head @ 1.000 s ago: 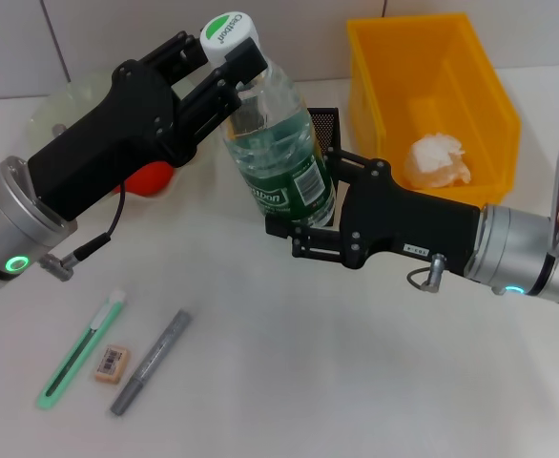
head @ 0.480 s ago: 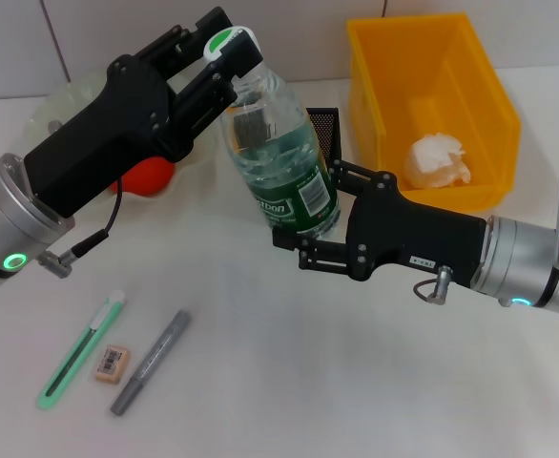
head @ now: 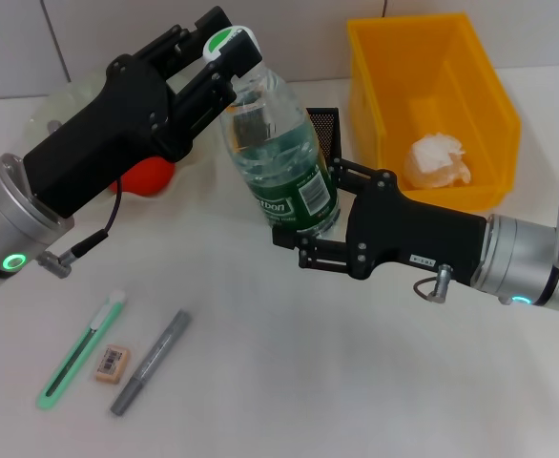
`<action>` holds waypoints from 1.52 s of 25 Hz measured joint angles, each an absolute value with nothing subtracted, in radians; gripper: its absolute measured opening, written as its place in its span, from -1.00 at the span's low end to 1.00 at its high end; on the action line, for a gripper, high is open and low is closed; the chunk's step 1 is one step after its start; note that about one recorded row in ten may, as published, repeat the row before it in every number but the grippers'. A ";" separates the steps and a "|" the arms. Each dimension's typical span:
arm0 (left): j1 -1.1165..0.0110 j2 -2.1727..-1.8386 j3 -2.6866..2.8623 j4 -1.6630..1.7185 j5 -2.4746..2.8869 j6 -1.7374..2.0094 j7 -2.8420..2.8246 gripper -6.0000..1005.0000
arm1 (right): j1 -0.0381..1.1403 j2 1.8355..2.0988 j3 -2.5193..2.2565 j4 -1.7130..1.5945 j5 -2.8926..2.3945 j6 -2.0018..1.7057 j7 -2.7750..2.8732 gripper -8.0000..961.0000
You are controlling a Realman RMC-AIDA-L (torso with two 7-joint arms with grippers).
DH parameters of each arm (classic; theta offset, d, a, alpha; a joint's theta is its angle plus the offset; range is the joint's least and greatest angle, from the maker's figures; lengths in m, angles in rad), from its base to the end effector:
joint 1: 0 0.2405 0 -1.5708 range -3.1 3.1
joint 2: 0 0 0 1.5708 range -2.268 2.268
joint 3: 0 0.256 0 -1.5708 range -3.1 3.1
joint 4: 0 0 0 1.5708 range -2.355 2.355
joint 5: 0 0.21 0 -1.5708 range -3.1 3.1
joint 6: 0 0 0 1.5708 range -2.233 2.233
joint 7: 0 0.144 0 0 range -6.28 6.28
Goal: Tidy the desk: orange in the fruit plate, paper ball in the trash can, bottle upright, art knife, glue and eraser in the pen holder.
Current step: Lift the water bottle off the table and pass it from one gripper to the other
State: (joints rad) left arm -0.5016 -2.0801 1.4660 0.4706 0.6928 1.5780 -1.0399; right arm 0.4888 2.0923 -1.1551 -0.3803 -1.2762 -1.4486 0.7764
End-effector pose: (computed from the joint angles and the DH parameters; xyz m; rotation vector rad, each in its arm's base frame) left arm -0.1725 0.3250 -0.0128 -2.3120 -0.3534 -1.6275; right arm 0.2340 0.3144 -0.0500 -2.5203 0.1654 1.0160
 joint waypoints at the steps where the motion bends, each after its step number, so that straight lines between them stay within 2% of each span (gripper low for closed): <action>1: -0.502 -2.080 1.466 0.470 0.693 1.581 -1.040 -0.14 | 0.490 2.092 -1.155 -0.381 -1.276 -1.449 0.776 0.59; 38: -0.500 -2.080 1.473 0.476 0.695 1.588 -1.038 -0.14 | 0.499 2.092 -1.150 -0.411 -1.236 -1.451 0.799 0.59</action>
State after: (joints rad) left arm -0.5000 -2.0799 1.4727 0.4757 0.6951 1.5885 -1.0384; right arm 0.4995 2.0923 -1.1503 -0.4110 -1.2365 -1.4512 0.7993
